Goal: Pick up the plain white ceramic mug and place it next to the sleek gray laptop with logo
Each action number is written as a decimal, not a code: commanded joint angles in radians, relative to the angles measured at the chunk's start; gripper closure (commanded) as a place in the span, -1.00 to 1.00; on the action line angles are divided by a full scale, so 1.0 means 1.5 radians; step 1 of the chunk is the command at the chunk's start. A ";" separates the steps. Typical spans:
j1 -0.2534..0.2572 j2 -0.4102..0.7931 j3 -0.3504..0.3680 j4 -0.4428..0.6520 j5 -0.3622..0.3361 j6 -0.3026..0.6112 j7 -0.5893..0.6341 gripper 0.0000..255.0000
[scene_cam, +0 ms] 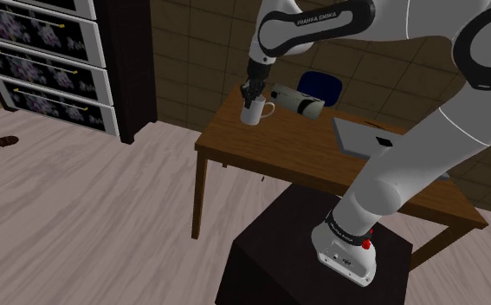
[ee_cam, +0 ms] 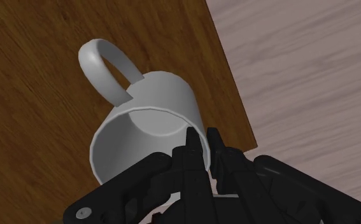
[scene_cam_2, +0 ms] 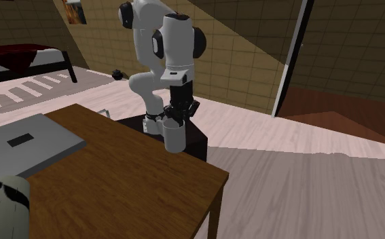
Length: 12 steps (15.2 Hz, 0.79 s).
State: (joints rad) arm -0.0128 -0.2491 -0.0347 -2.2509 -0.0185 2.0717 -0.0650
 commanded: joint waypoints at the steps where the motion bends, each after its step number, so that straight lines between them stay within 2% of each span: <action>1: 0.000 -0.003 0.000 0.014 0.000 -0.017 0.000 1.00; 12: 0.000 -0.017 0.001 0.091 0.000 -0.109 -0.001 1.00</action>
State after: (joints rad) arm -0.0126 -0.2734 -0.0339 -2.1209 -0.0180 1.9173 -0.0667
